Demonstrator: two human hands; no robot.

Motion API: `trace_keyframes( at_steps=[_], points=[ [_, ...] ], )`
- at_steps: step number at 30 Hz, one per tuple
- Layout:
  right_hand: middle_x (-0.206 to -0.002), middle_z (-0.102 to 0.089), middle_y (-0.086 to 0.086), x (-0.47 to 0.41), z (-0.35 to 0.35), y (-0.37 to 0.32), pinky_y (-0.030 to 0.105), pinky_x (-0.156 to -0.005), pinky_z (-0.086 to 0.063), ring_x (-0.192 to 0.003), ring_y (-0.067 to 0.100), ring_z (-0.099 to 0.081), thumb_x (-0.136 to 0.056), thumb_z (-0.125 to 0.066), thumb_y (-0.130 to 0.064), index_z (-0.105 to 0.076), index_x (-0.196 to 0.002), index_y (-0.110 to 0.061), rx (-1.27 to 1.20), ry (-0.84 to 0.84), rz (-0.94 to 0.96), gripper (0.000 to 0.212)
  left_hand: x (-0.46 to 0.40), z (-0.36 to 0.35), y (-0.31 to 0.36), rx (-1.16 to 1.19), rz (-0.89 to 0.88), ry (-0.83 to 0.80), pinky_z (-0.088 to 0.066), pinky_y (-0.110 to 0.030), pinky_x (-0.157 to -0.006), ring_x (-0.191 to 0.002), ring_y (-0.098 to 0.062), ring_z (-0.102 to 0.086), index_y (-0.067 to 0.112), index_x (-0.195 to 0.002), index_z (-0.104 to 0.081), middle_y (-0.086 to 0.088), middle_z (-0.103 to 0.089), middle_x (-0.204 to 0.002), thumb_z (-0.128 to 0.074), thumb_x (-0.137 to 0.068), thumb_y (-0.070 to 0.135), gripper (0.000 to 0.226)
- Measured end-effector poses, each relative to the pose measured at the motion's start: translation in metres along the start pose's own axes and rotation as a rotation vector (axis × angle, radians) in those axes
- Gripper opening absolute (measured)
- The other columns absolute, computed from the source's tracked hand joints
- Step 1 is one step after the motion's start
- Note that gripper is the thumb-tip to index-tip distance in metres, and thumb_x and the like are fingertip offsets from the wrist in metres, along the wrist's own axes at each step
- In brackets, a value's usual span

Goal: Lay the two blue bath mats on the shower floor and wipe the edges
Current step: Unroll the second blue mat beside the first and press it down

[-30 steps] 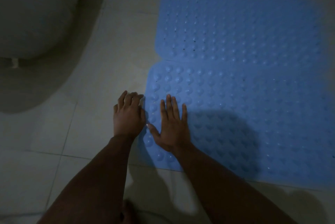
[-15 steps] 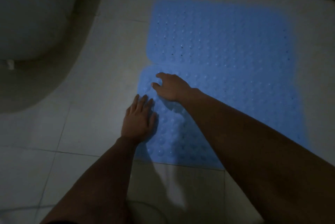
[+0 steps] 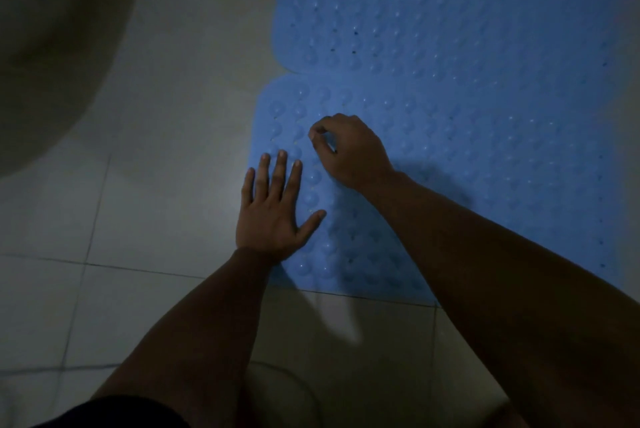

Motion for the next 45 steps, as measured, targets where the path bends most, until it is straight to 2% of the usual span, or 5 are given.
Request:
trace_keyframes(
  at_steps=[8, 12, 31, 38, 45],
  points=[
    [-0.105, -0.07, 0.003, 0.019, 0.023, -0.011, 0.042, -0.089, -0.053, -0.103, 0.027, -0.064, -0.095, -0.054, -0.045, -0.071, -0.104, -0.023, 0.012, -0.173, -0.131, 0.029, -0.009, 0.007, -0.006, 0.15, 0.045, -0.37, 0.005, -0.052, -0.126, -0.155, -0.026, 0.023, 0.027, -0.163, 0.003, -0.002, 0.019, -0.169, -0.018, -0.084, 0.091, 0.103],
    [-0.102, -0.071, 0.004, 0.028, 0.038, -0.011, 0.039, -0.086, -0.054, -0.1, 0.028, -0.066, -0.093, -0.057, -0.045, -0.071, -0.098, -0.023, 0.001, -0.141, -0.154, 0.026, 0.008, 0.033, 0.003, 0.118, 0.016, -0.082, -0.029, -0.057, -0.119, -0.156, -0.034, -0.016, 0.017, -0.155, -0.04, -0.01, -0.03, -0.165, -0.029, -0.098, 0.067, 0.077],
    [-0.079, -0.067, -0.001, 0.083, 0.024, 0.026, 0.041, -0.074, -0.049, -0.08, 0.027, -0.063, -0.093, -0.052, -0.037, -0.067, -0.084, -0.02, 0.124, 0.048, -0.097, 0.023, 0.039, -0.007, 0.037, 0.012, -0.083, -0.041, -0.002, -0.061, -0.124, -0.158, -0.03, 0.005, 0.026, -0.162, -0.019, -0.006, -0.002, -0.172, -0.044, -0.084, 0.084, 0.101],
    [-0.121, -0.065, 0.004, 0.1, 0.009, 0.01, 0.045, -0.093, -0.043, -0.116, 0.029, -0.058, -0.095, -0.047, -0.044, -0.064, -0.122, -0.022, 0.255, -0.172, -0.161, 0.039, 0.01, 0.036, 0.026, 0.172, -0.017, 0.066, -0.037, -0.054, -0.105, -0.134, -0.037, -0.05, 0.019, -0.136, -0.059, -0.008, -0.061, -0.138, -0.046, -0.093, 0.044, 0.052],
    [-0.168, -0.006, 0.014, 0.161, -0.05, 0.005, 0.065, -0.12, -0.006, -0.156, 0.033, 0.001, -0.098, -0.032, -0.062, -0.019, -0.159, -0.01, 0.385, -0.179, -0.091, 0.081, -0.003, 0.041, 0.026, 0.046, -0.037, 0.156, -0.037, -0.051, -0.109, -0.147, -0.034, -0.037, 0.018, -0.137, -0.059, -0.008, -0.056, -0.144, -0.052, -0.09, 0.027, 0.048]
  ],
)
Point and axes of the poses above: each hand's wrist, its own x-axis away from the middle knuckle, its own z-axis out of the back of the hand, y = z × x, the point moved 8 cm from there along -x, towards the middle knuckle
